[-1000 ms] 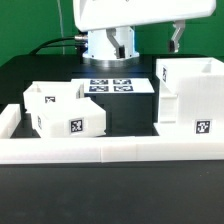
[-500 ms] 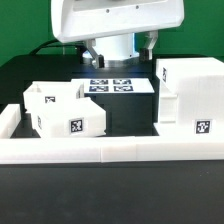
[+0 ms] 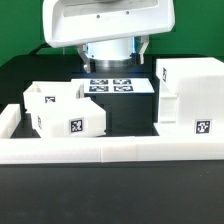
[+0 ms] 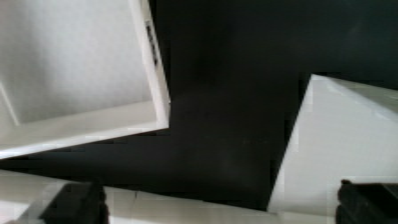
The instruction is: Assemble drawer
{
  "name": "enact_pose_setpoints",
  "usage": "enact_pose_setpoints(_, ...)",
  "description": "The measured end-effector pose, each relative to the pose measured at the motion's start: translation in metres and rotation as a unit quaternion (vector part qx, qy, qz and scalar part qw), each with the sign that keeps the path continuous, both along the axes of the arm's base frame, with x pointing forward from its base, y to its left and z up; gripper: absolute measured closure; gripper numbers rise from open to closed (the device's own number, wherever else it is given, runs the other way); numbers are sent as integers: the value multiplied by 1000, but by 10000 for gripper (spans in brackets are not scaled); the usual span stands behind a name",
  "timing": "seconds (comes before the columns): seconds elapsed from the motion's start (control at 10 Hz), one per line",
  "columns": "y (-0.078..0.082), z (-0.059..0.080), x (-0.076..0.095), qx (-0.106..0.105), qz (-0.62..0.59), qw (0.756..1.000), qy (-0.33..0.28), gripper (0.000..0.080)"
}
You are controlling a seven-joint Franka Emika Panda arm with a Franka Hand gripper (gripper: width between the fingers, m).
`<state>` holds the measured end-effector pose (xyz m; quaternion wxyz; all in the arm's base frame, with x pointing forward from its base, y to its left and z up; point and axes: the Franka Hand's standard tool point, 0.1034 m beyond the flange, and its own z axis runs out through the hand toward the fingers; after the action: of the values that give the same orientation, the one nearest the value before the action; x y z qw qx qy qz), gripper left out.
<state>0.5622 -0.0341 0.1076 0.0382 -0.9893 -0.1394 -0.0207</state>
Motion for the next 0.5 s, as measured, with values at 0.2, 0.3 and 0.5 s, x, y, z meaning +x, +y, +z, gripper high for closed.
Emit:
enact_pose_setpoints(0.2,-14,-13,-10,-4,29,1000,1,151)
enact_pose_setpoints(0.3,-15,-19,-12,-6,32,999,-1,151)
enact_pose_setpoints(0.5,-23,-38,-19,-11,39,999,-3,151)
